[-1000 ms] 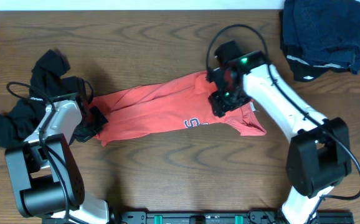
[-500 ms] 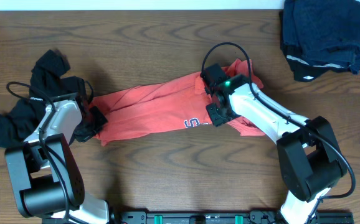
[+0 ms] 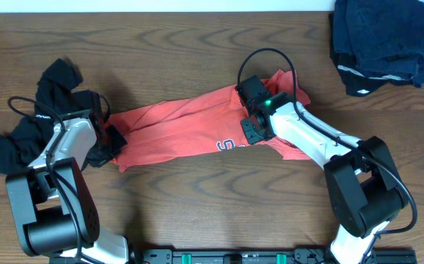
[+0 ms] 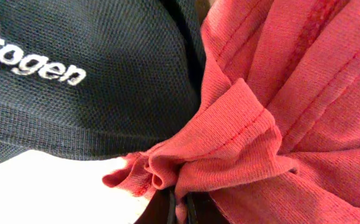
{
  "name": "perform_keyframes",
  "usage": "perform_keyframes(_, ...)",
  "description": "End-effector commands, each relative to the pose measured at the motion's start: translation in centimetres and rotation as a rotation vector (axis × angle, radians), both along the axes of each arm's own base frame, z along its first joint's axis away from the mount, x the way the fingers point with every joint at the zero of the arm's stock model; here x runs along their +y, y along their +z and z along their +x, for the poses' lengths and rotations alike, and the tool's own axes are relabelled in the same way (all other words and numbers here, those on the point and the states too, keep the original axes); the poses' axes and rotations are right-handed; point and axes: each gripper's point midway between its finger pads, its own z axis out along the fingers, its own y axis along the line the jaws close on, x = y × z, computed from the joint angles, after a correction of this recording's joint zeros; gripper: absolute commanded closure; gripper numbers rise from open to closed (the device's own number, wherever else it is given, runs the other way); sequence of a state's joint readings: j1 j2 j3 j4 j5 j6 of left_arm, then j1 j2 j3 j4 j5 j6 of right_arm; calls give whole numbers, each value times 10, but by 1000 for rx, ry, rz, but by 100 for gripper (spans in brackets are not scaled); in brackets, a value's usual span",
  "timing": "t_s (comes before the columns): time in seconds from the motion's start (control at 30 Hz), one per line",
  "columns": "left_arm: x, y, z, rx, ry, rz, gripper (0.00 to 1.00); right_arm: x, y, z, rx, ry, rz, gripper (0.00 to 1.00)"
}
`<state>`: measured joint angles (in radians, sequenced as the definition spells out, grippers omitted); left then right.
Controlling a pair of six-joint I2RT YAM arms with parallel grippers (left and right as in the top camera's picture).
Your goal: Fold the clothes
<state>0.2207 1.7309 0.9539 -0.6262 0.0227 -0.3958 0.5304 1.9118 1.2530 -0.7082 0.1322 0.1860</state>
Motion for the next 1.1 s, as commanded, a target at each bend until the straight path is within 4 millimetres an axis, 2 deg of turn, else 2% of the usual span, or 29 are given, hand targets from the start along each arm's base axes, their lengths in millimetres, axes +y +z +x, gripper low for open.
perform_keyframes(0.0,2,-7,-8,31,14,9,94,0,5,1,-28,-30,8,67)
perform_keyframes(0.13,3,-7,-8,31,14,9,94,-1,5,2,-34,-44,6,89)
perform_keyframes(0.17,2,-7,-8,31,14,9,94,-2,5,2,-33,-53,1,99)
perform_keyframes(0.27,2,-7,-8,32,14,9,94,-8,10,0,-31,-80,-18,99)
perform_keyframes(0.33,2,-7,-8,32,14,9,94,-11,23,-2,-27,-84,-16,99)
perform_keyframes(0.5,3,-7,-8,31,14,9,94,-20,82,5,-62,-76,-6,99)
perform_keyframes(0.57,3,-7,-8,31,14,9,94,-21,101,14,-100,-73,11,99)
perform_keyframes(0.63,3,-7,-8,31,14,9,94,-23,111,24,-137,-79,28,99)
perform_keyframes(0.8,2,-7,-8,31,14,9,94,-32,112,46,-190,-100,45,99)
perform_keyframes(1.07,2,-7,-8,31,14,9,94,-58,94,75,-224,-174,16,99)
